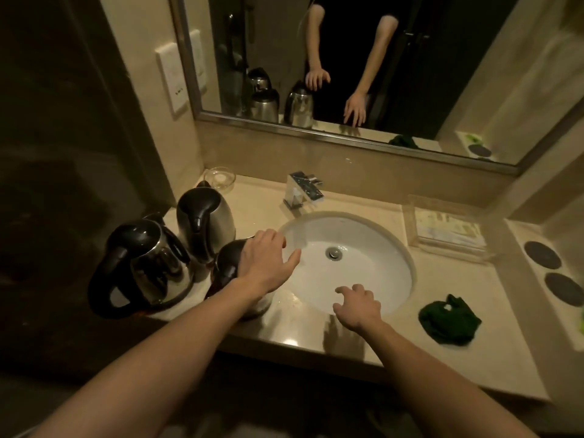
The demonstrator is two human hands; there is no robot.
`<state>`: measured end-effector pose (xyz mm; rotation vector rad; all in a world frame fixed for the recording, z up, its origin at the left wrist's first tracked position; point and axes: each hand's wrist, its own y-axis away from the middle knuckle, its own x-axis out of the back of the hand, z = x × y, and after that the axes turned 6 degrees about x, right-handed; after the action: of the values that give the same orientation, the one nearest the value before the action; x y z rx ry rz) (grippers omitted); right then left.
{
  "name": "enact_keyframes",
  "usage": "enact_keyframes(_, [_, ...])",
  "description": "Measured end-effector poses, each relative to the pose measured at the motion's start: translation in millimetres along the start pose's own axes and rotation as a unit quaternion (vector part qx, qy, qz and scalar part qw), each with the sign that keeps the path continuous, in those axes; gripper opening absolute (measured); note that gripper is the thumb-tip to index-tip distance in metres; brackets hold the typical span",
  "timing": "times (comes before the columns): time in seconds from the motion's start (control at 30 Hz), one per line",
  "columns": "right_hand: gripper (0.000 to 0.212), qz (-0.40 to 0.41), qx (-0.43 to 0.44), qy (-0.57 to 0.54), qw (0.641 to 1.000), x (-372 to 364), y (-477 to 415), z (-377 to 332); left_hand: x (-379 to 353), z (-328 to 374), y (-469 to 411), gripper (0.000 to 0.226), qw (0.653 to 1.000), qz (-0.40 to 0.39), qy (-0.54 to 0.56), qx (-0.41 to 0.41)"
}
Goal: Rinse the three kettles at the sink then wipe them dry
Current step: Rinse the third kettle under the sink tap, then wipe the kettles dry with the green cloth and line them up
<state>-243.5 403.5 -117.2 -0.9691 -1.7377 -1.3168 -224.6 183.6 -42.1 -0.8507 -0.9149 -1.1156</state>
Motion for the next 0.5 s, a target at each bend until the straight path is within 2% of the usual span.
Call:
enact_keyframes(0.2, [0.051, 0.015, -0.063, -0.011, 0.998, 7, 8, 72, -49, 49, -6, 0.045, 0.992, -0.106, -0.046, -0.046])
enact_keyframes(0.5, [0.051, 0.037, -0.16, -0.018, 0.986, 11, 10, 181, -112, 105, -21, 0.048, 0.976, -0.184, -0.108, -0.052])
